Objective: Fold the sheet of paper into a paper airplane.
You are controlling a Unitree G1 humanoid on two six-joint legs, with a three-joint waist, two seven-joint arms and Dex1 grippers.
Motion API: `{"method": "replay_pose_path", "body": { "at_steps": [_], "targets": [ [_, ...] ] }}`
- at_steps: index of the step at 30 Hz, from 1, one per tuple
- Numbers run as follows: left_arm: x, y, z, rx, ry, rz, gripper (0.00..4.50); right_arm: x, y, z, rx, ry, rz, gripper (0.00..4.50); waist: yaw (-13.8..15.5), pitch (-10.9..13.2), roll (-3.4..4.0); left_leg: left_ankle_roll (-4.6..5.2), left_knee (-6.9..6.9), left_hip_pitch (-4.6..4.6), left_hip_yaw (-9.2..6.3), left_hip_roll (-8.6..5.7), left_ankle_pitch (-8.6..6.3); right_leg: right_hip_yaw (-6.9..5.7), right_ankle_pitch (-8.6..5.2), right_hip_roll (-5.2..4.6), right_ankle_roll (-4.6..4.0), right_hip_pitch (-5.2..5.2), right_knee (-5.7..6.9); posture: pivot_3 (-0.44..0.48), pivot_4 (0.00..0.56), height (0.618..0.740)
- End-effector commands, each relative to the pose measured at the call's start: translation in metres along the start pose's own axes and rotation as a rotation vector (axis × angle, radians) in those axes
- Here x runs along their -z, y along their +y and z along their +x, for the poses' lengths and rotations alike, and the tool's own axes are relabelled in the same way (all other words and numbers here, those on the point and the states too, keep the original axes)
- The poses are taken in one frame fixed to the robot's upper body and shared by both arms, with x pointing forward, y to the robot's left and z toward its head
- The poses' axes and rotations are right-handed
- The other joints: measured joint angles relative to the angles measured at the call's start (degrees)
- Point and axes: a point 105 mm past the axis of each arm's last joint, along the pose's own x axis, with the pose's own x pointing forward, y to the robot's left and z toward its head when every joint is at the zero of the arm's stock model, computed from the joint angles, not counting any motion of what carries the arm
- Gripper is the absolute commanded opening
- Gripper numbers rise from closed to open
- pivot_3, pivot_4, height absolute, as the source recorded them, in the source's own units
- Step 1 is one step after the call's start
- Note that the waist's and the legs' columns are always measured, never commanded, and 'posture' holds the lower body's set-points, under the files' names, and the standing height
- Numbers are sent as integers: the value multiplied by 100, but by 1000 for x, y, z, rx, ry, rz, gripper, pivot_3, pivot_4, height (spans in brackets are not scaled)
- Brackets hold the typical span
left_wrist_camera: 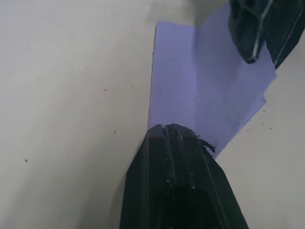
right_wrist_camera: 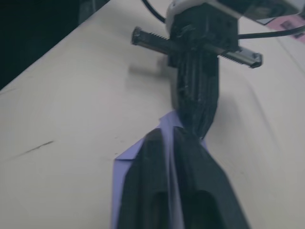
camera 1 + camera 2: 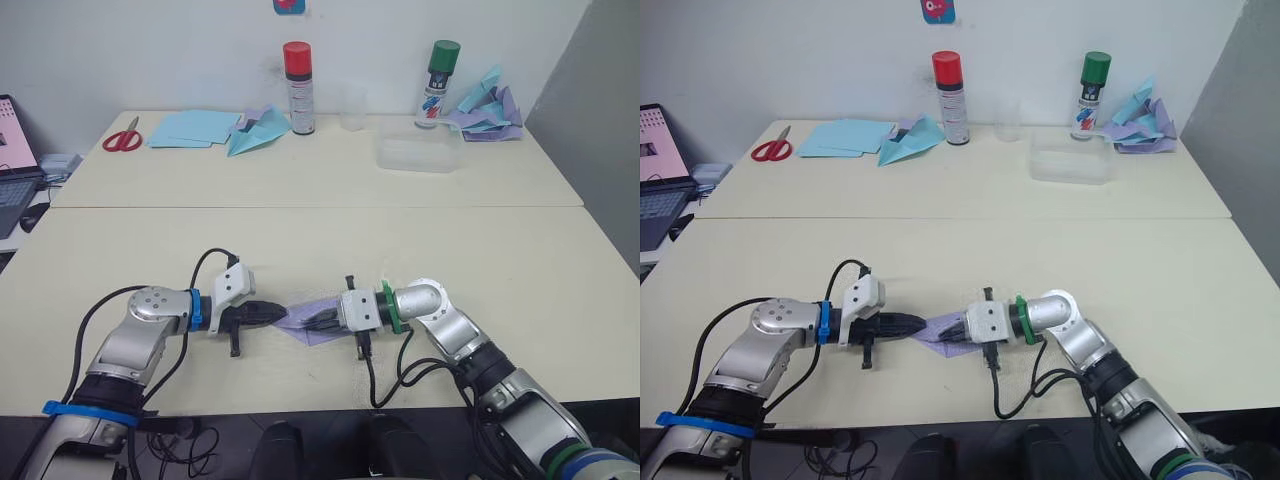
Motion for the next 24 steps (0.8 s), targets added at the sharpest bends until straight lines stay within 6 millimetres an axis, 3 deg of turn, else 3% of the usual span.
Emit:
{"method": "replay_pose_path", "body": {
  "at_steps": [1,8,14,18,21,24],
  "targets": [
    [10,1,2,7,59,4,0,-11,0,-3,-26,-38,31,27,5,0,0,0,0,1,0,0,0,0,0,0,0,0,1,0,150,740],
    [1,5,12,31,31,73,0,-26,5,-7,-48,-86,235,27,20,0,0,0,-1,40,-6,0,0,0,-12,-3,-17,43,4,0,150,740],
    [0,8,15,49,44,95,0,-24,-2,-10,-6,-57,227,27,17,0,0,0,0,40,-7,-3,0,-2,-12,-4,-17,44,4,0,150,740],
    [1,8,15,55,48,96,0,-26,-7,-13,20,-56,110,27,16,0,0,0,-3,39,-7,-3,0,-2,-13,-3,-16,43,2,0,150,740],
    [3,6,14,58,52,93,0,-28,-8,-18,16,-54,-5,622,16,0,0,0,-4,39,-7,-3,0,-2,-13,-3,-16,43,0,0,150,740],
    [4,7,14,57,53,91,0,-21,-4,-18,7,-23,-104,1671,12,0,0,0,-4,40,-5,-3,0,-2,-13,-3,-16,44,-1,0,150,740]
  ]
}}
